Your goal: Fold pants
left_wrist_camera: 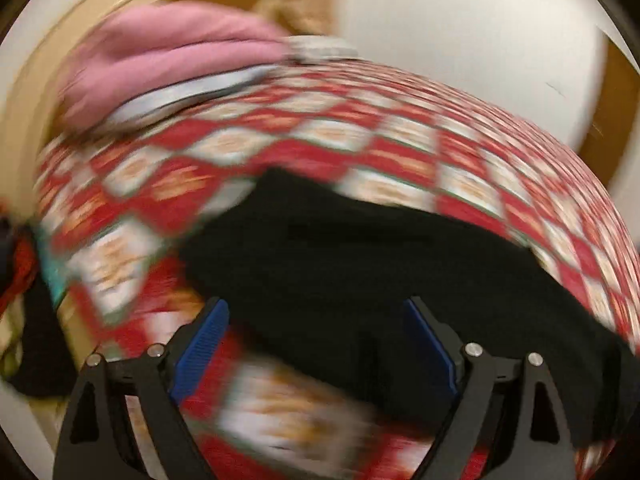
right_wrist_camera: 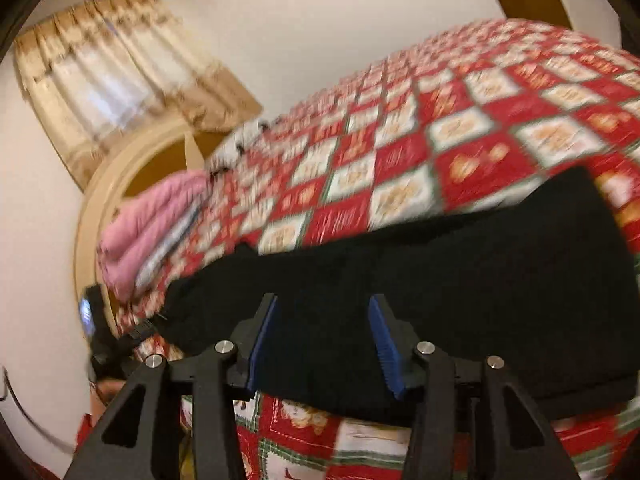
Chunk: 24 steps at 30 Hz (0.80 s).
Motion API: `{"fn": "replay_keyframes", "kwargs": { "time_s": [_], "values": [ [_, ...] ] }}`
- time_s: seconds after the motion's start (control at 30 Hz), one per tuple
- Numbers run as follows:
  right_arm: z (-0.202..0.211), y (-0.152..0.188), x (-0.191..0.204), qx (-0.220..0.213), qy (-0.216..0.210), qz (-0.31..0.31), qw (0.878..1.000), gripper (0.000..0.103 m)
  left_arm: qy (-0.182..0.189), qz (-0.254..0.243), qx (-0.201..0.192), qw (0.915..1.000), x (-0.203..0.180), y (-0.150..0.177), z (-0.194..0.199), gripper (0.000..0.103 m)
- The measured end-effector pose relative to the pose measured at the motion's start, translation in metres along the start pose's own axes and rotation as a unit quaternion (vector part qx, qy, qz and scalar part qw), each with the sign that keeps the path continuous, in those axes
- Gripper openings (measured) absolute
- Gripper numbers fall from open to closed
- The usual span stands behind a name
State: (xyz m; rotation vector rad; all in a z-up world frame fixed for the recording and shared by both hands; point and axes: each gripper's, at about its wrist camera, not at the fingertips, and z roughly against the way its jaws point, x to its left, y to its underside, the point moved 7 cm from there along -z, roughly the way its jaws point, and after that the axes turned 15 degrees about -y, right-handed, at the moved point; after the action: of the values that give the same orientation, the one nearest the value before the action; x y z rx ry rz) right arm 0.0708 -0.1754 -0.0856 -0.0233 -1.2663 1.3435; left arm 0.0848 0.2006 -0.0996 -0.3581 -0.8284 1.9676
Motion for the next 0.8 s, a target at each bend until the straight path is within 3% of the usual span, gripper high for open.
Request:
{"fn": "replay_keyframes", "kwargs": {
  "time_s": [0.1,0.27,0.43,0.53,0.67,0.8],
  "values": [
    [-0.022,0.016,-0.008,0.020,0.016,-0.013,1.000,0.049,-0.006,0.073,0.021,0.9971,0.035,-0.001,-0.018,0.092],
    [-0.022,0.020,-0.011,0.008,0.009,-0.020,1.000,0.049,0.041,0.126,0.068,0.9888,0.035,0.006,-0.051,0.090],
    [-0.020,0.022,-0.011,-0.001,0.009,-0.022,1.000,0.053,0.041,0.138,0.043,0.9887,0.028,0.002,-0.053,0.090],
    [-0.024,0.023,-0.004,0.000,0.010,-0.003,1.000,0.065,0.071,0.167,0.034,0.9828,0.034,-0.005,-0.051,0.070],
    [-0.030,0.027,0.005,0.008,0.029,0.034,0.999,0.074,0.060,0.176,0.022,0.9823,0.041,-0.005,-0.042,0.036],
    [-0.030,0.027,0.004,0.007,0.029,0.034,0.999,0.074,0.050,0.156,-0.005,0.9864,0.038,-0.006,-0.038,0.037]
  ]
}}
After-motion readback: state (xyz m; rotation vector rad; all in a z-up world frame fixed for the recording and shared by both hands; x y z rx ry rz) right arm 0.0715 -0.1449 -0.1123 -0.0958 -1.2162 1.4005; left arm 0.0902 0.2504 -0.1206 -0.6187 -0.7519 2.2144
